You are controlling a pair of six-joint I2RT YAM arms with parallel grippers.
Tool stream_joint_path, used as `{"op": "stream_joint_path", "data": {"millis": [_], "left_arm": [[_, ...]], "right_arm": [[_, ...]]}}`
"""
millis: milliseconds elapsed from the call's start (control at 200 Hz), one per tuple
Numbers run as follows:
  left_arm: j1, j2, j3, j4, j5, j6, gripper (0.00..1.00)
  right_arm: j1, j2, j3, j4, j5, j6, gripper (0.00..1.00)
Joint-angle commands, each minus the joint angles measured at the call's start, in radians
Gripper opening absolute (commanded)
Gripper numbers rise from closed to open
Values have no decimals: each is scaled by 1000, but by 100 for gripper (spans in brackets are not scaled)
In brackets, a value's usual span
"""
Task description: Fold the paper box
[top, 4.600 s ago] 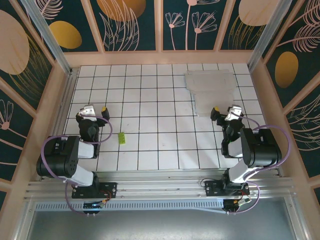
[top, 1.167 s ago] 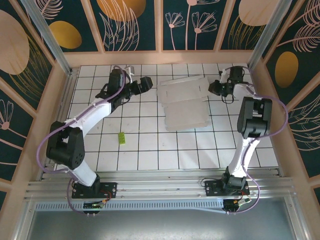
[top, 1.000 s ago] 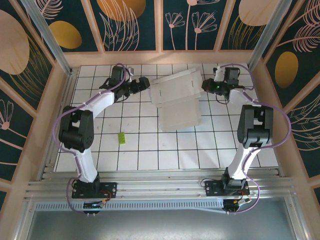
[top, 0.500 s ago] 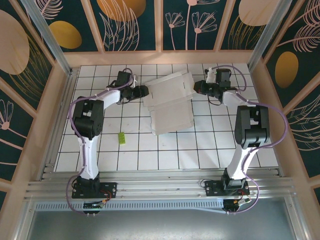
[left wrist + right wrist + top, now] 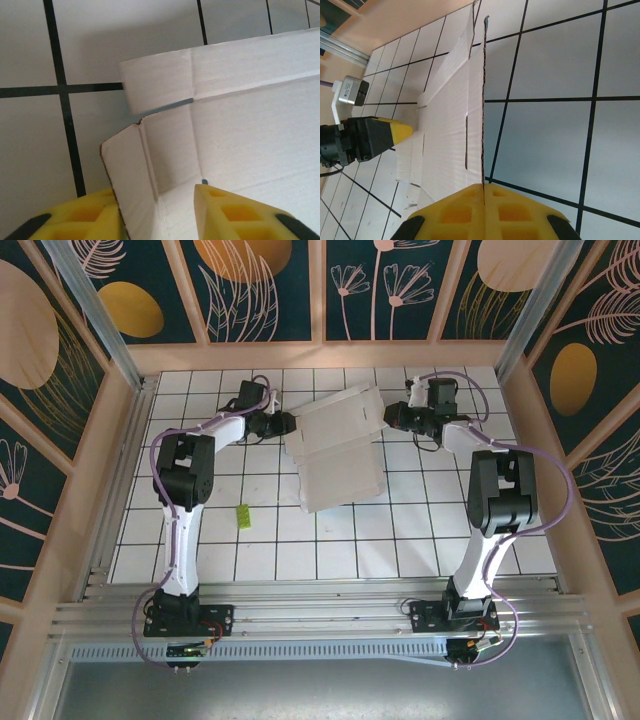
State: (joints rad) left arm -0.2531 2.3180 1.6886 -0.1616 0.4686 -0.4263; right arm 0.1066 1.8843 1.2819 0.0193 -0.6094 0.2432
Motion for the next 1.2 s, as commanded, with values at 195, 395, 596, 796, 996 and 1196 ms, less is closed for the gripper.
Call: {"op": "stream_joint_path", "data": {"millis": [195,395,596,796,996,1196], "left_arm": [[12,-36,51,-5,12,39,0],[12,-102,35,17,-13,201,0],[13,-228,-130,220,31,336,0],[13,-367,-344,453,106,461,0],[12,-428,-458,554,168,538,0],[12,-439,-476,568,181,552,0]], "right_arm": [[11,-34,49,-29,91,-4,16],[19,-144,88,-88,354,-75,53],[102,-216,17,-4,323,-494,83],[206,-118,136,-238,274,-1022,85],[218,83,426,-472,230,-1152,79],[216,213,605,-611,142,-1213,57]]}}
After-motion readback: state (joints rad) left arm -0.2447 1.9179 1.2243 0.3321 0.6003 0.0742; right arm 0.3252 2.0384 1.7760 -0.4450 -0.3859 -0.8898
